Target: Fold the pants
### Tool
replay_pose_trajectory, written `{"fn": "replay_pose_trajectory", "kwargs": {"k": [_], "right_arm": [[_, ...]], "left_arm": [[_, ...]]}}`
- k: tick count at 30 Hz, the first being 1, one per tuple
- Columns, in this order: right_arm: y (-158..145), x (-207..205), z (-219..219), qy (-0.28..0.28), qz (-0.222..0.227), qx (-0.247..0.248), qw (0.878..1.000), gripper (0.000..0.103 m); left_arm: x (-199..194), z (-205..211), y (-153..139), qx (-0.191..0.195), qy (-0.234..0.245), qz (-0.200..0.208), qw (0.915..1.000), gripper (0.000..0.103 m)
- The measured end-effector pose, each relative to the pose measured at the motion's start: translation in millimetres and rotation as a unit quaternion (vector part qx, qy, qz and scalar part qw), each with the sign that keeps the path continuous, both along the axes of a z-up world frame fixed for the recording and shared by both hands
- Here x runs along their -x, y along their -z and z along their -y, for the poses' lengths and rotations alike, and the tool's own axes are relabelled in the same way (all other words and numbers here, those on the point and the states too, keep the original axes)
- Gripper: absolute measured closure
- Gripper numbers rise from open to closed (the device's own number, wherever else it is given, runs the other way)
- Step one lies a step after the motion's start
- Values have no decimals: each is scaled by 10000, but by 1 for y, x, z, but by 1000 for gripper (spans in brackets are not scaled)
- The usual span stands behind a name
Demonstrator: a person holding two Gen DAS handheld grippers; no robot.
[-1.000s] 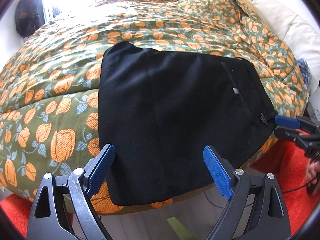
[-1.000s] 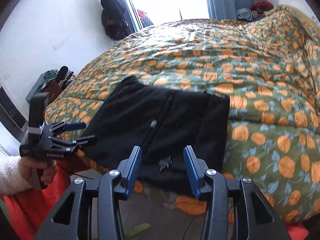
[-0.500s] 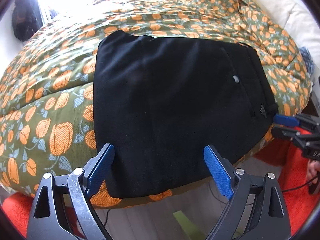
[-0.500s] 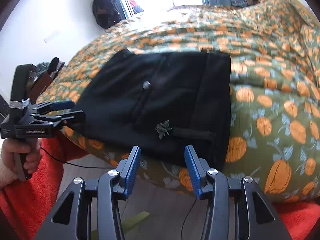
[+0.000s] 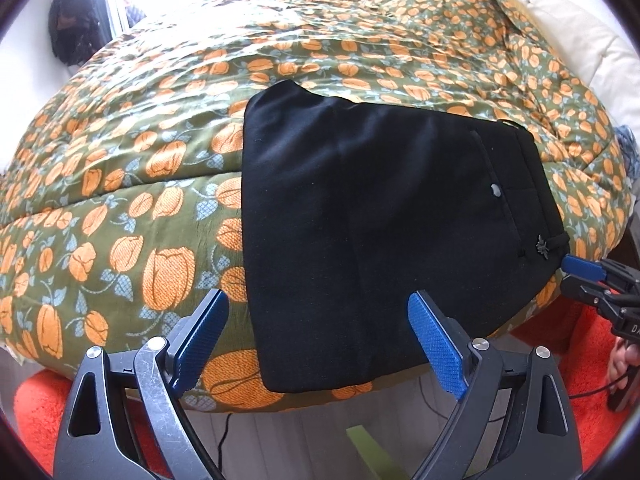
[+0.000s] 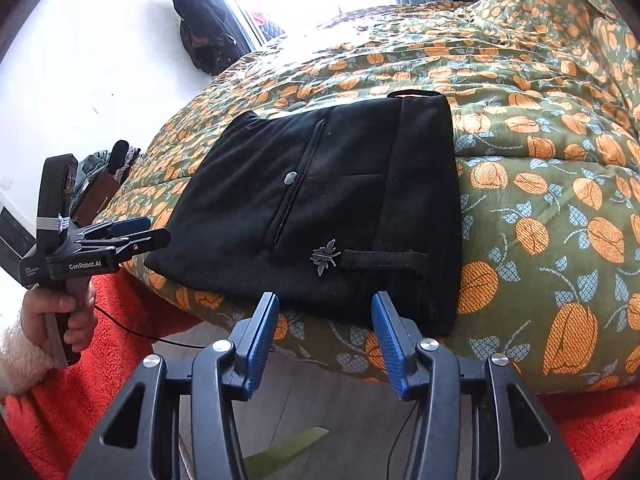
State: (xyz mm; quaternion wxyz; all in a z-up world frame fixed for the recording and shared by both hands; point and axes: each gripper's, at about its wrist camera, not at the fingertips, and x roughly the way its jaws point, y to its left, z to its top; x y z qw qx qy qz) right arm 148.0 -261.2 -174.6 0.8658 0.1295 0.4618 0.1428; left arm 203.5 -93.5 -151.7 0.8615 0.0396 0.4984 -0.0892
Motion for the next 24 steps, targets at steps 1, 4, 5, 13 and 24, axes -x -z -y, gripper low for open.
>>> {"fn": "replay_pose_trajectory", "kwargs": {"k": [1, 4, 5, 13, 24], "right_arm": [[0, 0, 0, -6, 4, 8, 10000, 54], [0, 0, -1, -19, -7, 31, 10000, 53], [0, 0, -1, -24, -9, 38, 10000, 53], [2, 0, -4, -72, -21, 86, 9999, 50], [-25, 2, 16, 56, 410, -212, 9989, 38]], "left_arm": [[1, 1, 0, -46, -2, 13, 10000, 11], [0, 4, -1, -174, 15, 43, 9998, 11], [0, 4, -1, -200, 18, 52, 9998, 11], [0, 4, 2, -310, 23, 27, 9995, 11], [-20, -54, -4, 898, -591, -279, 9938, 11]]}}
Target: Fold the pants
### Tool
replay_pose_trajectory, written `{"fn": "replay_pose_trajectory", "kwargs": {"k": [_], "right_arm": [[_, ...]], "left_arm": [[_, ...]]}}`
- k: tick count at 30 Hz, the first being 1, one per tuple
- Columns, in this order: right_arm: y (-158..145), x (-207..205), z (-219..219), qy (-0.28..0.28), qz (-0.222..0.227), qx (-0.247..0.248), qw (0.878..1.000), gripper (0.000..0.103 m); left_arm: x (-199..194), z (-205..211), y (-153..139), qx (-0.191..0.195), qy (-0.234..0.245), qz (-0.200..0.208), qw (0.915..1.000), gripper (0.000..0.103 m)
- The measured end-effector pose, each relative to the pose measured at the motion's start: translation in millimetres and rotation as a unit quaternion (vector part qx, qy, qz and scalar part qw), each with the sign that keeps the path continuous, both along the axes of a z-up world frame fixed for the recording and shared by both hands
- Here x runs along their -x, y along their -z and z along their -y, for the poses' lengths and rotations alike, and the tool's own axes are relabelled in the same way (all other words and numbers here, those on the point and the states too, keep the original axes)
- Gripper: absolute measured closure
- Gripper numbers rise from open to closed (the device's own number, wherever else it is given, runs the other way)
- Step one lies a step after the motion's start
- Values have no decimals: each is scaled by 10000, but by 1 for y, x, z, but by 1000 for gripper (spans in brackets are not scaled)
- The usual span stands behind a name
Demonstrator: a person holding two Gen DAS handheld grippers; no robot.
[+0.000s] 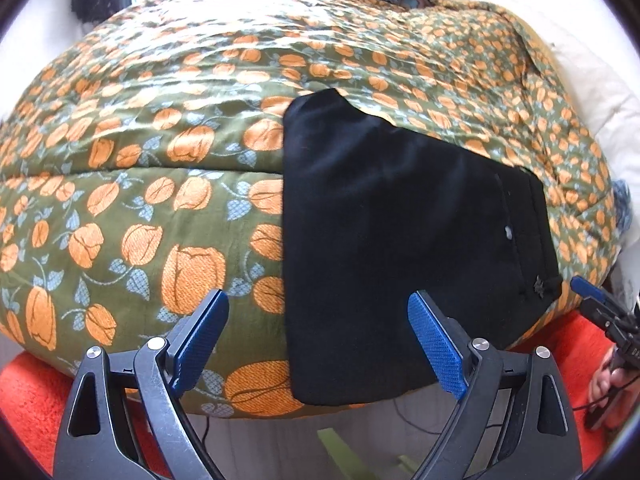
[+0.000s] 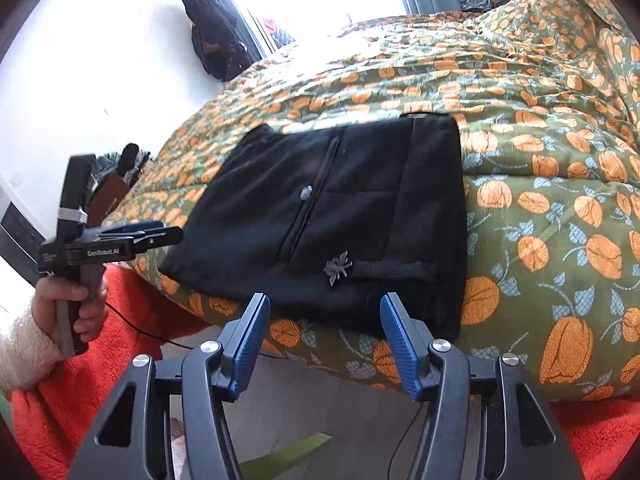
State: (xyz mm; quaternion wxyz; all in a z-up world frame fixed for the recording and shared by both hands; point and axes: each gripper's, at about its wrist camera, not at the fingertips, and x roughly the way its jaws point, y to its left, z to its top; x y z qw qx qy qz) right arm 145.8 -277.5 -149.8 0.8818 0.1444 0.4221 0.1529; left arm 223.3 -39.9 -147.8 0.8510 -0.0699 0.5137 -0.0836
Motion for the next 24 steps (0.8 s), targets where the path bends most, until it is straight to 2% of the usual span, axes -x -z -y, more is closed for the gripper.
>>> {"fn": "replay_pose_trajectory", "kwargs": {"k": [1, 2, 5, 7, 12, 13, 14, 15, 16, 17, 18, 21, 24], "right_arm": [[-5, -3, 8, 89, 51, -11, 9999, 31], [-7, -8, 17, 172, 59, -6, 9998, 29], [0, -33, 45, 301, -219, -331, 9988, 28], [20, -57, 58, 225, -620, -703, 9953, 28], [77, -107, 55, -258, -1792, -1126, 9770, 28], [81, -111, 55, -245, -1872, -1199, 9747, 26], [81, -114, 55, -221, -1923, -1291, 9726, 32], [78, -116, 52, -259, -1965, -1344, 9709, 40], [70, -115, 47, -316, -1903, -1150, 9745, 50], [59, -112, 39, -437, -1748, -836, 9801, 58], [47, -109, 31, -550, -1580, -537, 9844, 60], [8, -106, 12, -798, -1081, -173, 9908, 69], [-30, -120, -10, -1060, -568, 22, 9927, 70]], "left_arm": [[-3, -10, 2, 160, -116, -47, 9998, 11], [-6, -18, 4, 345, -179, -66, 9992, 11], [-21, -28, 17, 1080, -72, -294, 9937, 11], [-33, -19, 30, 1374, 180, -602, 9885, 11], [-50, 14, 51, 1011, 385, -823, 9907, 11], [-48, 18, 48, 1037, 447, -786, 9905, 13], [-47, 23, 47, 1055, 562, -758, 9899, 28], [-45, 27, 44, 877, 611, -697, 9918, 46], [-43, 29, 38, 811, 690, -599, 9925, 58], [-41, 28, 31, 855, 710, -510, 9925, 76], [-42, 22, 22, 1063, 714, -487, 9906, 82], [-48, 16, -18, 1610, 790, -147, 9837, 83], [-69, 24, -59, 1509, 849, 342, 9843, 83]]}}
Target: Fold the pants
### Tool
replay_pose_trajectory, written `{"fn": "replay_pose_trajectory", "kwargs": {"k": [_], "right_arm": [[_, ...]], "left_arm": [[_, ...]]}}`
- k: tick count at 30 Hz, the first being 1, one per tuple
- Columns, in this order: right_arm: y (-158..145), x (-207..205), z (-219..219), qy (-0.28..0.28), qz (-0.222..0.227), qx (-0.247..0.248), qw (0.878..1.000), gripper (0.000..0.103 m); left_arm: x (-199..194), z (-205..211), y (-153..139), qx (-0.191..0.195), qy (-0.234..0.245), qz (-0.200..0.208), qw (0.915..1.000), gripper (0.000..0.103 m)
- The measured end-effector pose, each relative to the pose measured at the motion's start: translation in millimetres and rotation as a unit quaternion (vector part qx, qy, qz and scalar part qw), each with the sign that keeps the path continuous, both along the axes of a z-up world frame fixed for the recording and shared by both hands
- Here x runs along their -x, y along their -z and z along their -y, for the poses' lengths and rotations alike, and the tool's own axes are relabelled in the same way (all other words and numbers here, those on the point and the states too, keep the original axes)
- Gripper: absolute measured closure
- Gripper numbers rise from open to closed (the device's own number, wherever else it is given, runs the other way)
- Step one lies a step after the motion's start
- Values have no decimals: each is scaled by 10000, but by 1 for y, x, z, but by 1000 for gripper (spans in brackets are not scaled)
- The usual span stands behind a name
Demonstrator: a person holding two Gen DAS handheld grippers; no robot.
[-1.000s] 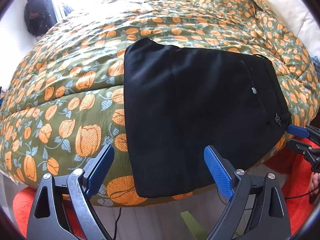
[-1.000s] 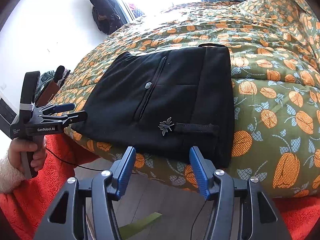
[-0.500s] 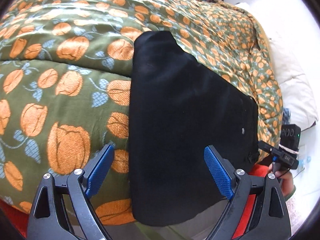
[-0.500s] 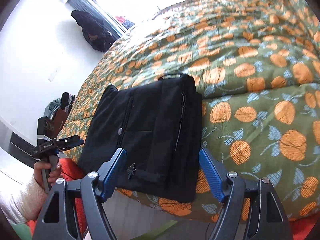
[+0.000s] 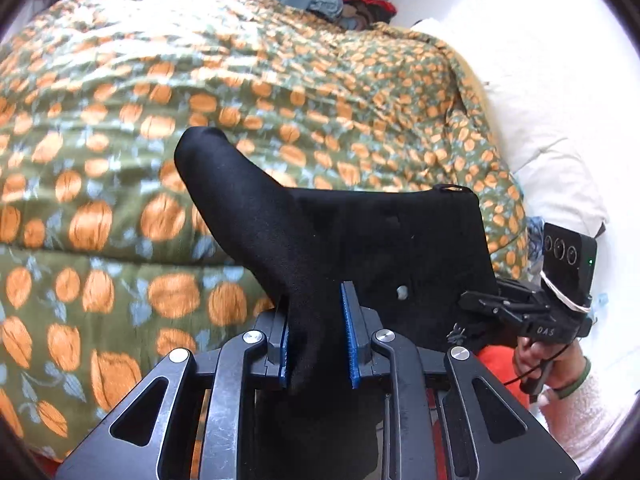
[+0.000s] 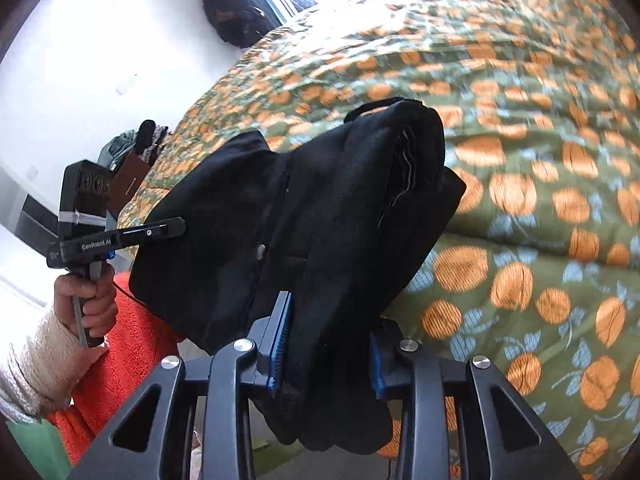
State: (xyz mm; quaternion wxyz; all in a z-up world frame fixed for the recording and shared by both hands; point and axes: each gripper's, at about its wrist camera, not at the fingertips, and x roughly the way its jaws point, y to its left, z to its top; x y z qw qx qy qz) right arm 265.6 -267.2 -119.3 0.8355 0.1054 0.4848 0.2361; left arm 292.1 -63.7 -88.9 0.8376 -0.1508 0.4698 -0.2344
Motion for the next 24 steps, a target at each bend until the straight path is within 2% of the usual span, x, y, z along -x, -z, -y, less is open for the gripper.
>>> {"fn": "replay_pose_trajectory", "kwargs": {"k": [4, 7, 10, 11, 13, 14, 15, 16, 17, 18, 20, 21, 23, 24], "right_arm": [[-40, -43, -20, -17, 795, 205, 9966, 71], [-45, -97, -17, 294, 1046, 170, 9939, 71], [-22, -143, -5, 533, 902, 216, 9943, 67], [-7, -155, -2, 640, 709, 314, 9949, 61], [29, -174, 8, 961, 43, 691, 9930, 57], [45, -175, 15, 1126, -247, 942, 9889, 57], [53, -169, 23, 1268, -359, 1036, 9858, 57], [53, -154, 37, 1393, -304, 914, 9856, 57], [51, -141, 45, 1488, -248, 789, 9854, 54], [47, -128, 51, 1563, -227, 840, 9839, 51], [39, -102, 56, 1650, -99, 1121, 9799, 33], [32, -87, 54, 1664, -2, 1197, 9788, 30], [19, -60, 45, 1703, 125, 1299, 9767, 9], [14, -48, 40, 1742, 176, 1340, 9754, 5]], "left_arm": [[-49, -7, -37, -135, -272, 661, 9974, 83], [-90, -14, -38, -419, -527, 934, 9934, 82], [-127, -9, -1, -1078, -607, 688, 9899, 71], [-133, -6, 18, -1447, -639, 511, 9861, 67], [-130, -5, 49, -2126, -687, 248, 9744, 67], [-119, -8, 58, -2265, -669, 243, 9714, 64], [-105, -12, 61, -2249, -626, 298, 9719, 52], [-91, -15, 60, -2237, -636, 376, 9719, 41], [-77, -17, 59, -2307, -711, 468, 9693, 21], [-64, -18, 55, -2422, -815, 558, 9652, 13], [-40, -16, 49, -2637, -985, 665, 9573, 9], [-30, -12, 46, -2719, -1023, 647, 9547, 6], [-12, -5, 36, -2901, -1165, 636, 9477, 5], [-6, -1, 32, -3014, -1248, 620, 9433, 5]]}}
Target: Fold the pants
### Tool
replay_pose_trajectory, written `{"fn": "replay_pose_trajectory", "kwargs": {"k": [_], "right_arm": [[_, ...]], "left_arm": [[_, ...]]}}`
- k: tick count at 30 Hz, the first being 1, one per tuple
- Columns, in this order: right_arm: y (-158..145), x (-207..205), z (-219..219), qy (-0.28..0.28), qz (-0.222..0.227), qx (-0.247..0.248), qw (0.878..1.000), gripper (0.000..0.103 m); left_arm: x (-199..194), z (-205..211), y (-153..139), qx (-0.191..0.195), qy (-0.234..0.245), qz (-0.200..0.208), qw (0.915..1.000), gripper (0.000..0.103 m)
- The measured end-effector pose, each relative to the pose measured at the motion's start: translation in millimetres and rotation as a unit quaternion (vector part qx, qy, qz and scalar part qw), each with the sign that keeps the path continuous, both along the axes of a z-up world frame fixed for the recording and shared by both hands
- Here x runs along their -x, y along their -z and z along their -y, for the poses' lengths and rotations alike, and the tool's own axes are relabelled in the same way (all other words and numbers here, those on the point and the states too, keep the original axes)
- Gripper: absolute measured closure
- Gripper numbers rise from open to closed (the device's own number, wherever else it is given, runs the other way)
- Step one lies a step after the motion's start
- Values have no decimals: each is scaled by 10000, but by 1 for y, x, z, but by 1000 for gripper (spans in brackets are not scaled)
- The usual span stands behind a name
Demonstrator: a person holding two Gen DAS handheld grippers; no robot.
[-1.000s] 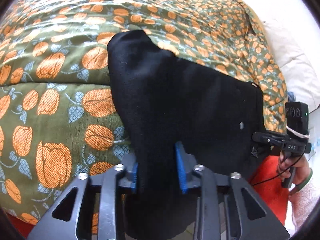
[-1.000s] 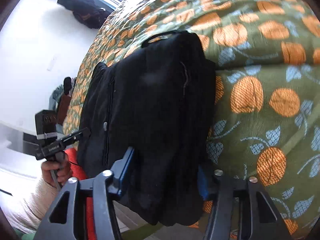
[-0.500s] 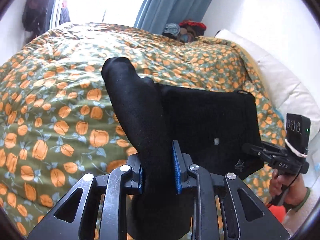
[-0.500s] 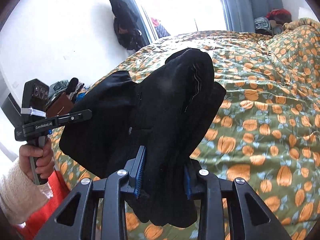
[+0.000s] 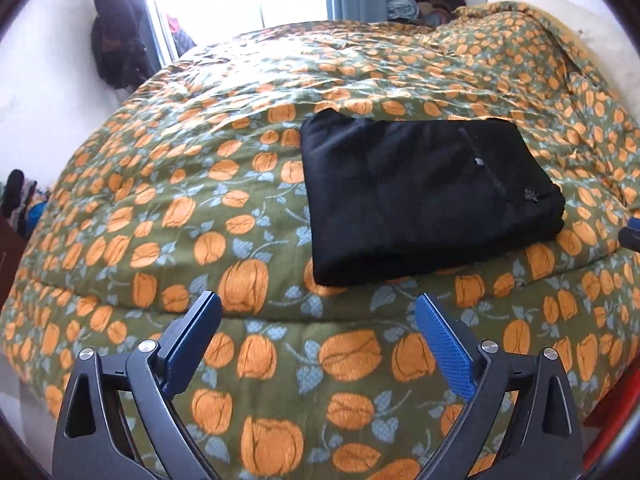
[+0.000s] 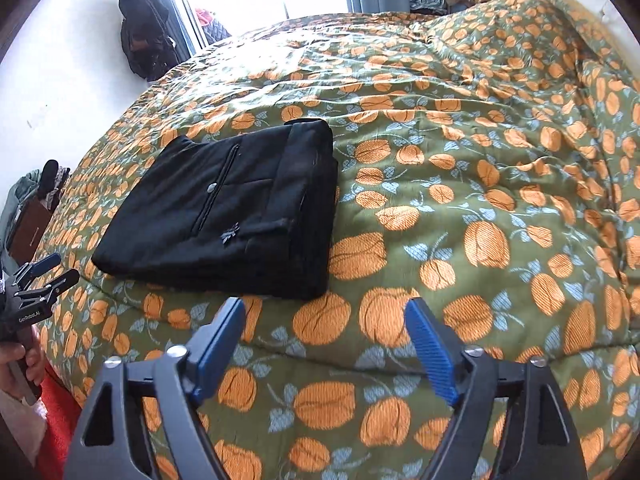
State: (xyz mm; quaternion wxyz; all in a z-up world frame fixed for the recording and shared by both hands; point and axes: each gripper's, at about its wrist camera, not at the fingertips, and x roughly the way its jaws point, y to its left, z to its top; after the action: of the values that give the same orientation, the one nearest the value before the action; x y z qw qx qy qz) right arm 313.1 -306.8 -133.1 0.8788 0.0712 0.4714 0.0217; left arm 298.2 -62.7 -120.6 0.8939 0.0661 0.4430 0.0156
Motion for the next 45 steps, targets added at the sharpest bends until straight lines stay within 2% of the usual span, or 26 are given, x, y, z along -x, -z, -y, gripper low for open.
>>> {"fn": "replay_pose_trajectory", "kwargs": {"k": [1, 4, 6, 8, 11, 13, 16, 18, 20, 25, 34, 45], "right_arm": [[-5, 11, -6, 27, 52, 33, 10000, 1], [-13, 39, -26, 83, 156, 107, 9998, 0], [-16, 53, -40, 126, 129, 98, 9998, 0], [-17, 65, -53, 115, 41, 59, 9999, 0], [-17, 78, -70, -106, -49, 164, 9998, 0], [-22, 85, -79, -228, -7, 319, 9992, 0], [-32, 92, -87, -270, 52, 423, 9987, 0], [-39, 94, -90, -262, 25, 394, 9989, 0], [-45, 94, -92, -266, -5, 379, 9989, 0], [-57, 98, -97, -339, -43, 191, 9992, 0], [-50, 101, -105, -414, -414, 505, 9970, 0], [-56, 107, -111, -451, -354, 856, 9947, 0]], "left_arm": [[7, 5, -4, -122, -71, -25, 9999, 5], [29, 15, -17, -194, -73, -61, 9998, 5], [43, 18, -26, -231, -186, 79, 9995, 5], [57, 19, -35, -519, -392, 264, 9975, 5], [77, 19, -46, -1041, -858, 671, 9886, 5], [84, 15, -51, -877, -842, 664, 9904, 5], [82, 9, -51, -345, -669, 1, 9972, 5], [85, 6, -51, -4, -579, -221, 9981, 5], [90, 8, -51, 156, -562, -404, 9975, 5], [100, 20, -50, -100, -460, -466, 9978, 5], [104, 28, -50, -79, -321, -675, 9972, 5], [105, 30, -53, -29, -246, -696, 9973, 5]]}}
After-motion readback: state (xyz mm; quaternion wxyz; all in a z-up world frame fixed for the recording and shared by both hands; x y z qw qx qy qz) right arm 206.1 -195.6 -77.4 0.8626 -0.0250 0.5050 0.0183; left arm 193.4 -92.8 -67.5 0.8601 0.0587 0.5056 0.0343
